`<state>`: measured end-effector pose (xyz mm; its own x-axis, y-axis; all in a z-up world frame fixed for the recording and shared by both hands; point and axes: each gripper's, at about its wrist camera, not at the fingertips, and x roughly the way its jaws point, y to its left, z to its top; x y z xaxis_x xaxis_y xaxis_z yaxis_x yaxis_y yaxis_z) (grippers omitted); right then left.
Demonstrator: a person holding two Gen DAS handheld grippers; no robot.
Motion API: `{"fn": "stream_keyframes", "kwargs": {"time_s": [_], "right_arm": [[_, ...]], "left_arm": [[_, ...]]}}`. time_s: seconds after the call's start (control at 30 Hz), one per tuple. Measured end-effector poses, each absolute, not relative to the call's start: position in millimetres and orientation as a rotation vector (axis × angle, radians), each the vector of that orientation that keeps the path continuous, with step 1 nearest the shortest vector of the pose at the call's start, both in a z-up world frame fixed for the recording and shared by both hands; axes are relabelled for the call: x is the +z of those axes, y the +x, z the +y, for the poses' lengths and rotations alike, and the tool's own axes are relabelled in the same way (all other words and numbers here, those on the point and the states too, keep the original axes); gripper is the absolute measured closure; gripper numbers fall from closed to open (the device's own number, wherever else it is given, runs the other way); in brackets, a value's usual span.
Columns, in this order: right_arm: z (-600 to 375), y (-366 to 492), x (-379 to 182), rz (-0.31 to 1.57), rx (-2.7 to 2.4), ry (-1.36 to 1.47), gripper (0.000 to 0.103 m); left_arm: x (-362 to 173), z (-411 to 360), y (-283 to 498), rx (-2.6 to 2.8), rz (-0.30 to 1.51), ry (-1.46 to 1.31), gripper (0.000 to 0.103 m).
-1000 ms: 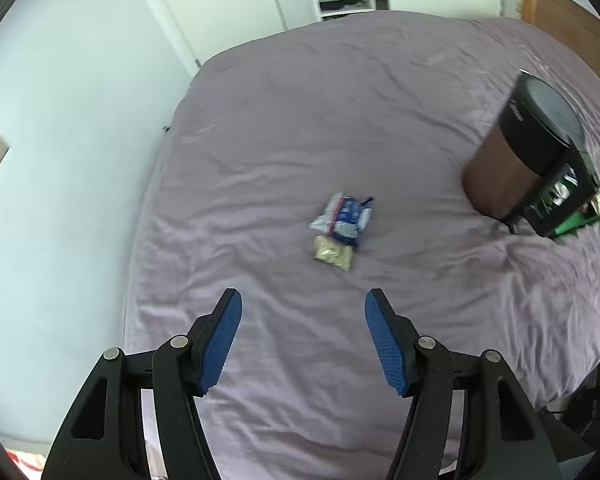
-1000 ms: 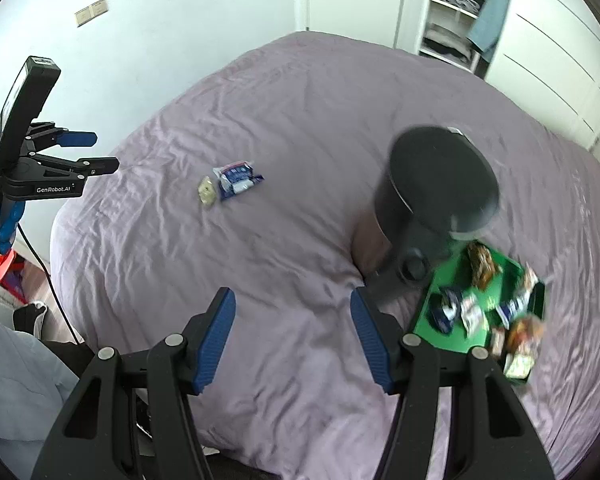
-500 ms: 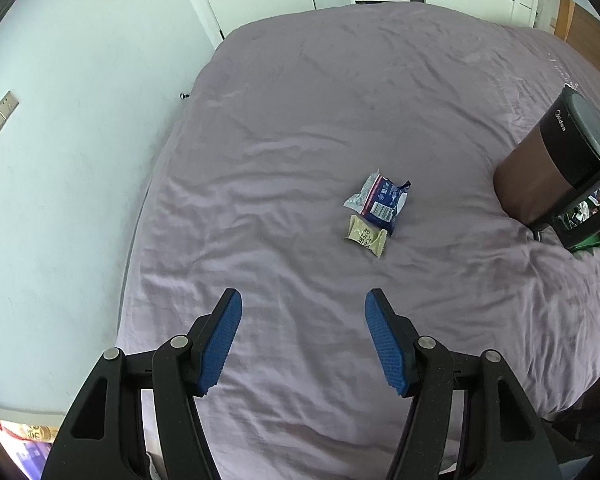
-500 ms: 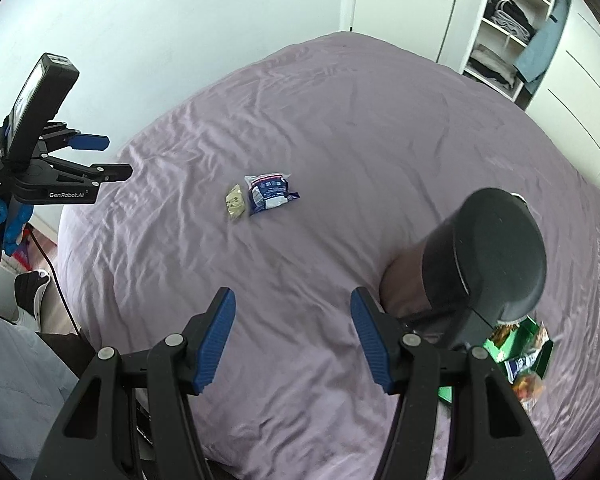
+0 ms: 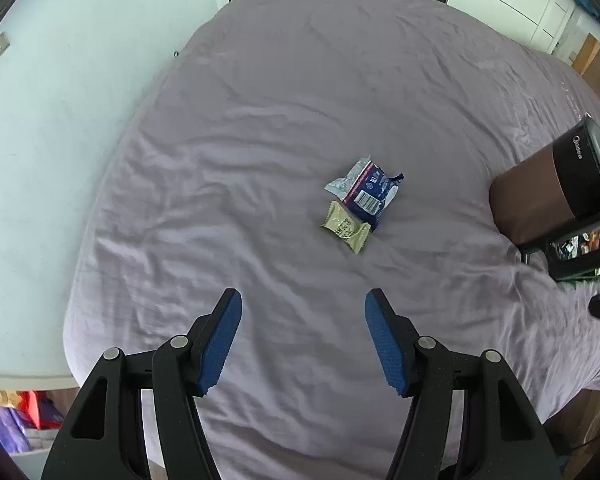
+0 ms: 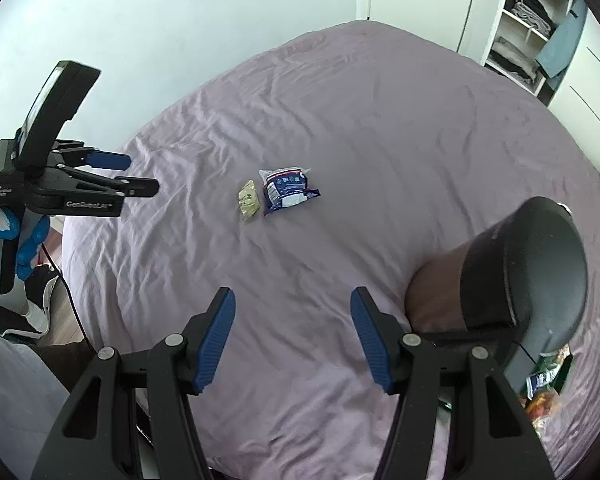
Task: Organize snacks
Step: 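Carry both open tools across the bed toward the yellow packet and blue-white bag, then grasp the yellow packet with the left tool while the right tool grasps the blue-white bag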
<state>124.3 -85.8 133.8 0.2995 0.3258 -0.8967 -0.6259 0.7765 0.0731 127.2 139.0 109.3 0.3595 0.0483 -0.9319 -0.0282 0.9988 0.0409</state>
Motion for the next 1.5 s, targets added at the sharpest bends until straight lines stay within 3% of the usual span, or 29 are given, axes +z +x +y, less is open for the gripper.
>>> {"fn": "stream_keyframes", "kwargs": {"time_s": [1.5], "right_arm": [[4.4, 241.5, 31.8, 1.162, 0.666, -0.419, 0.045]], "left_arm": [[-15.3, 159.4, 226.1, 0.148, 1.345, -0.427, 0.045]]}}
